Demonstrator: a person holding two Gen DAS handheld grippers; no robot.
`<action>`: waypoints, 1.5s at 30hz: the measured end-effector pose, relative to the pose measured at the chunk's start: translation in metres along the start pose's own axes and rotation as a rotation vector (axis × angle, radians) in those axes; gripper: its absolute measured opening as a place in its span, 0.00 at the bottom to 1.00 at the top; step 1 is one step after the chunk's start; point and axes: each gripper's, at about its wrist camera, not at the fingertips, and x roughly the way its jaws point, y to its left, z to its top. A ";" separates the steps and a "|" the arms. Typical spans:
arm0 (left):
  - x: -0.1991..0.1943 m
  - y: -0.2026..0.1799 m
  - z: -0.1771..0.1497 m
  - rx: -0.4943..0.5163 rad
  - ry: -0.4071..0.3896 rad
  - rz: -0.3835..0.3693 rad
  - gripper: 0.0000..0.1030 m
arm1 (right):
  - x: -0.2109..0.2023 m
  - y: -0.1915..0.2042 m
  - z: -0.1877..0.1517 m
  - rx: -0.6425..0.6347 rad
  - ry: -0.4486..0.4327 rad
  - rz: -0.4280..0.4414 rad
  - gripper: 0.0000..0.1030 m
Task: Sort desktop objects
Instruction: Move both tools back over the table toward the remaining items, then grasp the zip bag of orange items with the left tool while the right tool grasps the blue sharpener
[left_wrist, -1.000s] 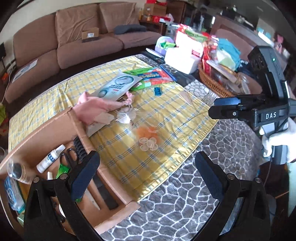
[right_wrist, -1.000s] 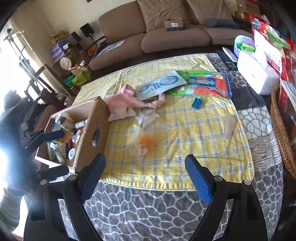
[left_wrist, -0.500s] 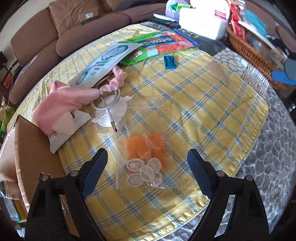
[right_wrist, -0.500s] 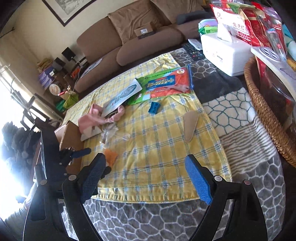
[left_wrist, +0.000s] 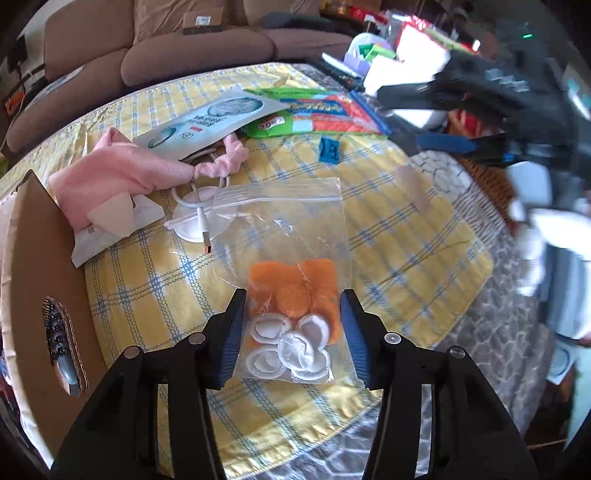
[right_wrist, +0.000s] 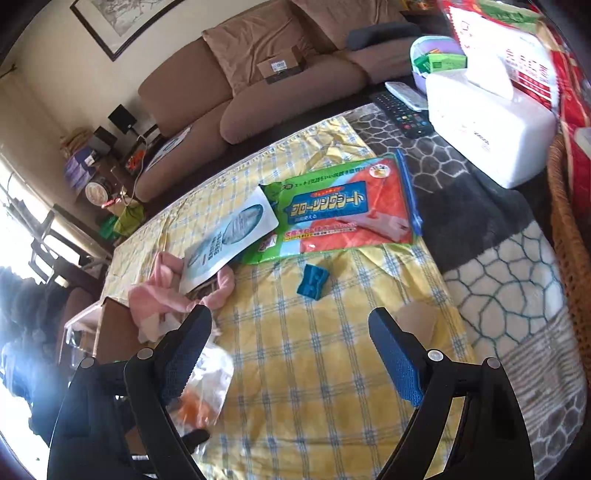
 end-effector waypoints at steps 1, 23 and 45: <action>-0.012 0.000 0.001 -0.006 -0.014 -0.025 0.46 | 0.012 0.004 0.006 -0.008 0.011 -0.017 0.85; -0.206 0.144 -0.027 -0.112 -0.237 -0.022 0.46 | 0.037 0.020 0.003 -0.102 0.077 -0.047 0.15; -0.214 0.189 -0.047 -0.145 -0.237 -0.026 0.46 | 0.103 0.017 0.010 -0.224 0.146 -0.239 0.11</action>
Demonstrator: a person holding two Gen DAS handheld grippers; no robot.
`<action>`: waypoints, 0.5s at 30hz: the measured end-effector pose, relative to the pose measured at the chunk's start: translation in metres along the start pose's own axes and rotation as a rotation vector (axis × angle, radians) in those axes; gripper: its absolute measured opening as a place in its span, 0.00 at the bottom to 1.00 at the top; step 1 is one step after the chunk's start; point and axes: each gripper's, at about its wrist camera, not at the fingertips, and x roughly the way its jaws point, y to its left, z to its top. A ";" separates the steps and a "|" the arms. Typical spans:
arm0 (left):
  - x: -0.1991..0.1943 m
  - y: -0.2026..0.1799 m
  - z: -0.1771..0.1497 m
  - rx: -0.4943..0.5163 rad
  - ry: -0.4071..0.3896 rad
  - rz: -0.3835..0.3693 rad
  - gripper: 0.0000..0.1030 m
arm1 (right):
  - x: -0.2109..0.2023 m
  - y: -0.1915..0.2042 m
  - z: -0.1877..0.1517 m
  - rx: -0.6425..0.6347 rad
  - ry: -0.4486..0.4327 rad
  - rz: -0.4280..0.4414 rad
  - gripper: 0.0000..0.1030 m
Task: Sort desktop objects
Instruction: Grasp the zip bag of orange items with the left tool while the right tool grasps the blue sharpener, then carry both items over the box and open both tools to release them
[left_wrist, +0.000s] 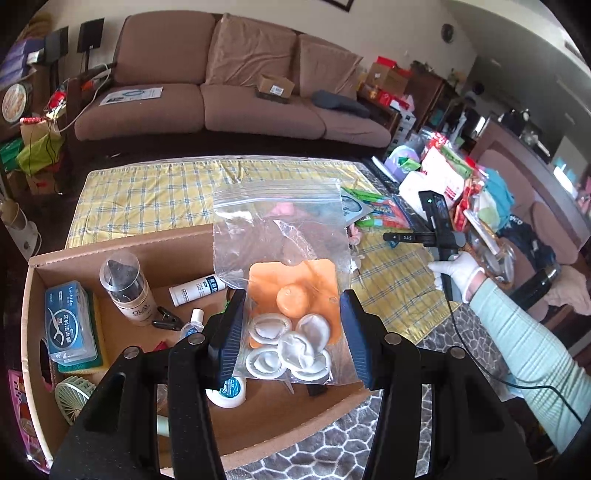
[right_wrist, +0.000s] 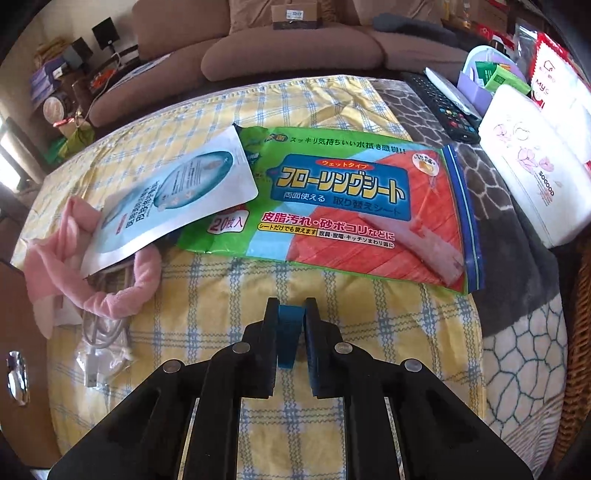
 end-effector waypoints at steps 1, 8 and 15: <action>0.000 0.002 -0.001 -0.005 0.002 0.000 0.46 | -0.005 -0.001 0.000 0.002 -0.008 0.014 0.11; -0.030 0.028 -0.011 -0.029 -0.008 0.028 0.46 | -0.082 0.032 -0.002 -0.044 -0.086 0.151 0.11; -0.046 0.070 -0.031 -0.054 0.046 0.110 0.46 | -0.156 0.148 -0.015 -0.186 -0.131 0.381 0.11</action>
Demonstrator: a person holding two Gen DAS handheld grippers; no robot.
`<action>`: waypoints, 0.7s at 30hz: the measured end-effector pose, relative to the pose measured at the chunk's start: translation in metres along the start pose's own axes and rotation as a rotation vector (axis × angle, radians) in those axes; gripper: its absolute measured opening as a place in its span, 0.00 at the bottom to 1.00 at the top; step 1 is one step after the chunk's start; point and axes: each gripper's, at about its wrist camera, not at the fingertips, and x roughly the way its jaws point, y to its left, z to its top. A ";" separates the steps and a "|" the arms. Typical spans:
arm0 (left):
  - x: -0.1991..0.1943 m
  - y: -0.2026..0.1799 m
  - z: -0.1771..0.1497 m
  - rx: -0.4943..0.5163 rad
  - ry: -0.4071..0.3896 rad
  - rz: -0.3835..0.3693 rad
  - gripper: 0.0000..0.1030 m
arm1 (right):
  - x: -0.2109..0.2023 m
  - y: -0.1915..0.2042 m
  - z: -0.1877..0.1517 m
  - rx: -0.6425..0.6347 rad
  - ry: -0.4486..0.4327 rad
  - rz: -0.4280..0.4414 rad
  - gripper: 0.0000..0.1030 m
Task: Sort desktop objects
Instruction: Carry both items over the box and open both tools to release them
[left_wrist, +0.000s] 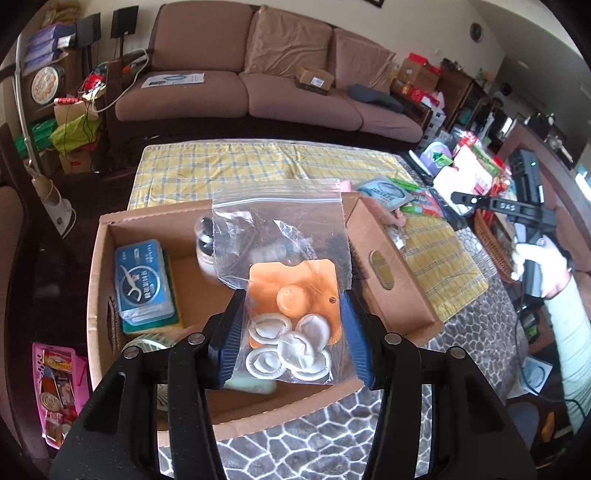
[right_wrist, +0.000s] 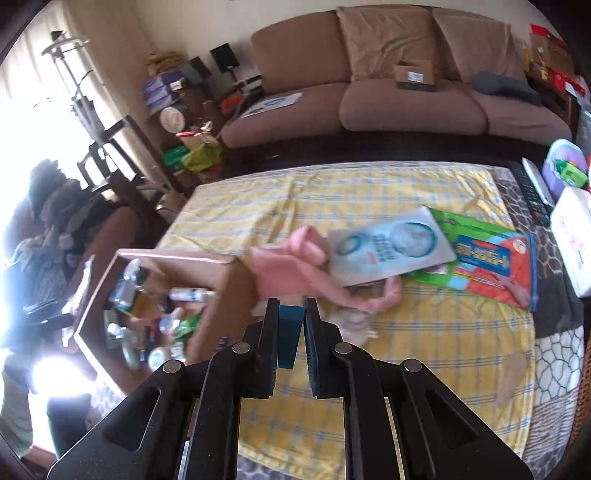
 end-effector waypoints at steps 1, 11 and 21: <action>0.000 0.004 -0.002 -0.003 0.005 0.008 0.46 | 0.005 0.021 0.002 -0.019 0.009 0.034 0.11; 0.037 0.034 0.001 0.026 0.081 0.085 0.46 | 0.108 0.159 -0.012 -0.149 0.211 0.101 0.12; 0.058 0.002 0.012 0.101 0.105 0.002 0.46 | 0.123 0.168 -0.019 -0.127 0.209 0.064 0.17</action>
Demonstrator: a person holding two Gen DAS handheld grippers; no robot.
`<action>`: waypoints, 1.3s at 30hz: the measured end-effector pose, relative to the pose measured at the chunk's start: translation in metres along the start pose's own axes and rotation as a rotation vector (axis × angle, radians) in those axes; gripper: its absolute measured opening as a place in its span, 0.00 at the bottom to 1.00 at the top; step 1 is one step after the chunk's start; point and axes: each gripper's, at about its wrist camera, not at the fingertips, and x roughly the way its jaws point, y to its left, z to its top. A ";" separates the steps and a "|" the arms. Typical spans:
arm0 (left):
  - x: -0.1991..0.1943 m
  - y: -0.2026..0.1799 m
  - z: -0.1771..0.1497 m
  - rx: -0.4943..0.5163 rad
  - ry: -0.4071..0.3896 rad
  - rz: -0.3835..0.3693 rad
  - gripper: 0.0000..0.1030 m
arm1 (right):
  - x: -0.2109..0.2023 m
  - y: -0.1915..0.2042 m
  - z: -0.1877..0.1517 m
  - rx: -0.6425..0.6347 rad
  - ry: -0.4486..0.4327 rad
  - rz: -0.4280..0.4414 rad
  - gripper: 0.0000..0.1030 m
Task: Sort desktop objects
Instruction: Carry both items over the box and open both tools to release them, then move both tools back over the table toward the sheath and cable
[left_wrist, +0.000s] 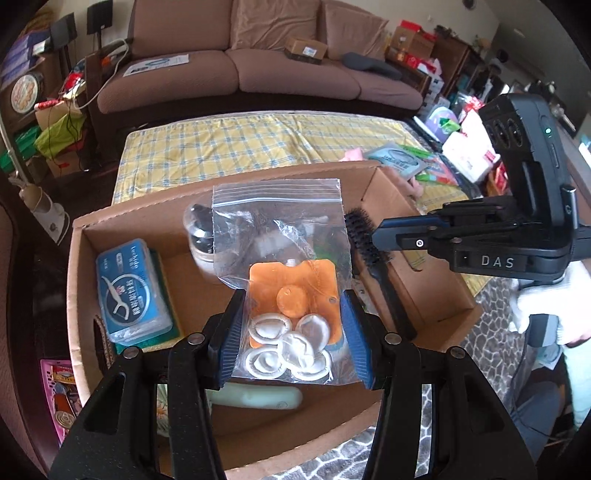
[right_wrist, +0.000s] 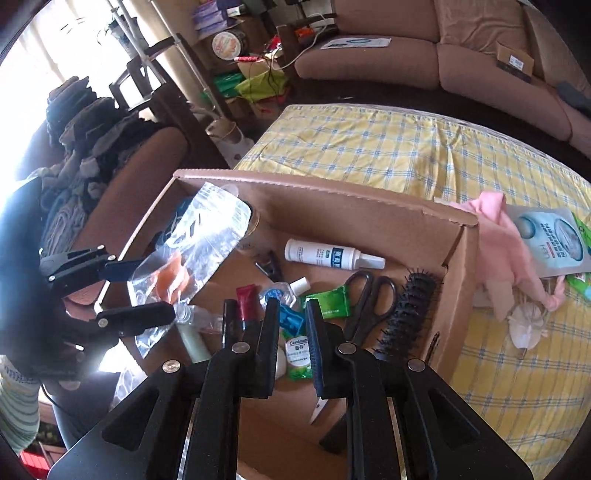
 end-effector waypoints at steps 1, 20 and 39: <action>0.004 -0.008 0.003 0.017 0.006 0.001 0.46 | -0.007 -0.003 0.000 0.011 -0.017 -0.005 0.22; 0.011 -0.079 0.022 0.073 -0.035 -0.047 0.95 | -0.137 -0.090 -0.053 0.131 -0.186 -0.137 0.61; 0.138 -0.287 0.060 0.301 0.064 -0.019 0.89 | -0.225 -0.298 -0.187 0.488 -0.219 -0.377 0.68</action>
